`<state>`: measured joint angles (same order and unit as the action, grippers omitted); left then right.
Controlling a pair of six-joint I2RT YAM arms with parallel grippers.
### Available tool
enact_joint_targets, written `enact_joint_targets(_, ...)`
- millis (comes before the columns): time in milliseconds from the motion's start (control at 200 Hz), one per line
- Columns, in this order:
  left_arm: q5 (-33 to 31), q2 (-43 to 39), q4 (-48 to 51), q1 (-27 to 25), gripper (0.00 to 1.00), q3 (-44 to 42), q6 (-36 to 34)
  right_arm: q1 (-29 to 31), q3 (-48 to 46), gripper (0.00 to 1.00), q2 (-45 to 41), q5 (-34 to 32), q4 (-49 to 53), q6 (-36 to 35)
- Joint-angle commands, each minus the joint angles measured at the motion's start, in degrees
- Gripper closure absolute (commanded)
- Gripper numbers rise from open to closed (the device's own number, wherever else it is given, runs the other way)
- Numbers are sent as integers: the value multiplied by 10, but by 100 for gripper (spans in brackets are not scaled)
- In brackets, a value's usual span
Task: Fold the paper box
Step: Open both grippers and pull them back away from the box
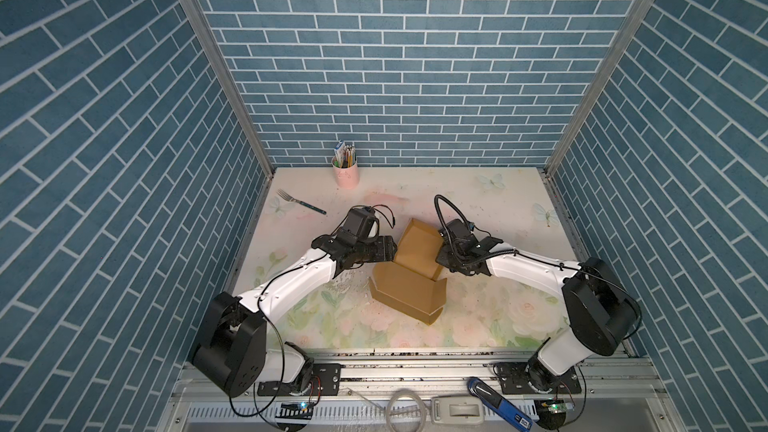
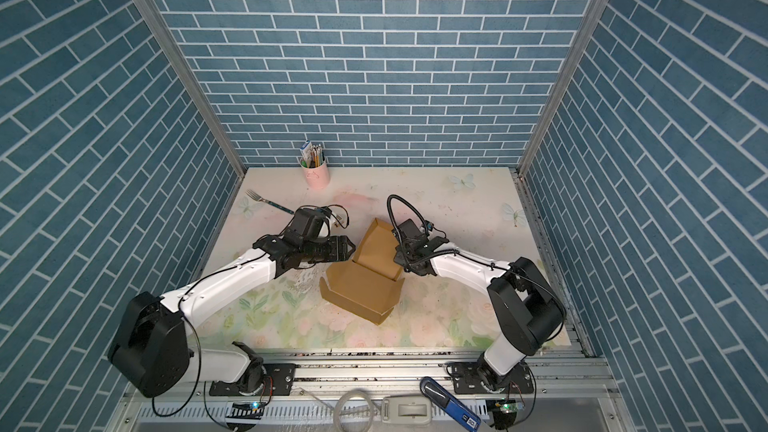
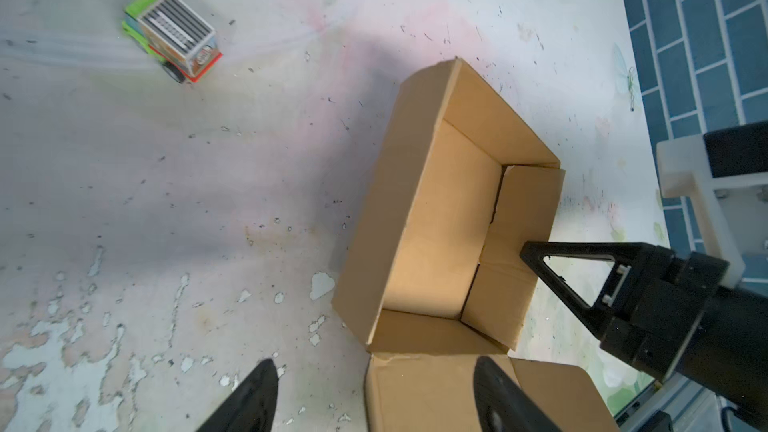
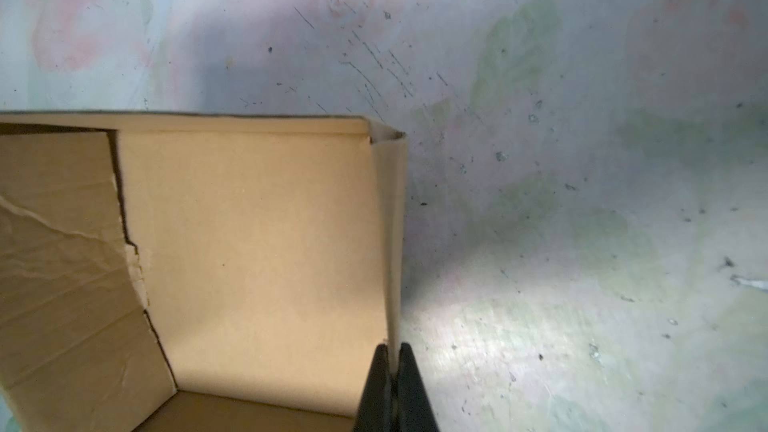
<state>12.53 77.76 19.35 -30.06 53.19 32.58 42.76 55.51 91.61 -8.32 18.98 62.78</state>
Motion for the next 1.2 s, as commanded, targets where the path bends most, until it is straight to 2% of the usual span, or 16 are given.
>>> enact_joint_targets(0,8,-24,33,30,23,4,0,1,10,89,-16,-3,26,15)
enact_joint_targets(245,34,-56,54,77,15,-16,-2,-1,19,73,-12,22,5,33)
enact_joint_targets(435,33,-70,69,82,12,-29,-6,0,37,62,-18,16,4,28)
enact_joint_targets(540,32,-76,76,85,12,-33,-7,0,49,57,-29,-6,11,0)
enact_joint_targets(720,31,-74,90,90,12,-26,-11,-1,44,55,-60,-29,25,-75)
enact_joint_targets(835,26,-68,96,90,12,-21,-14,0,42,55,-82,-48,41,-141)
enact_joint_targets(960,21,-57,103,90,12,-12,-16,-6,56,54,-91,-38,47,-253)
enact_joint_targets(1110,13,-49,114,91,11,-3,-18,-19,80,53,-82,15,43,-438)
enact_joint_targets(1195,9,-45,121,91,11,3,-21,-33,95,53,-67,45,50,-519)
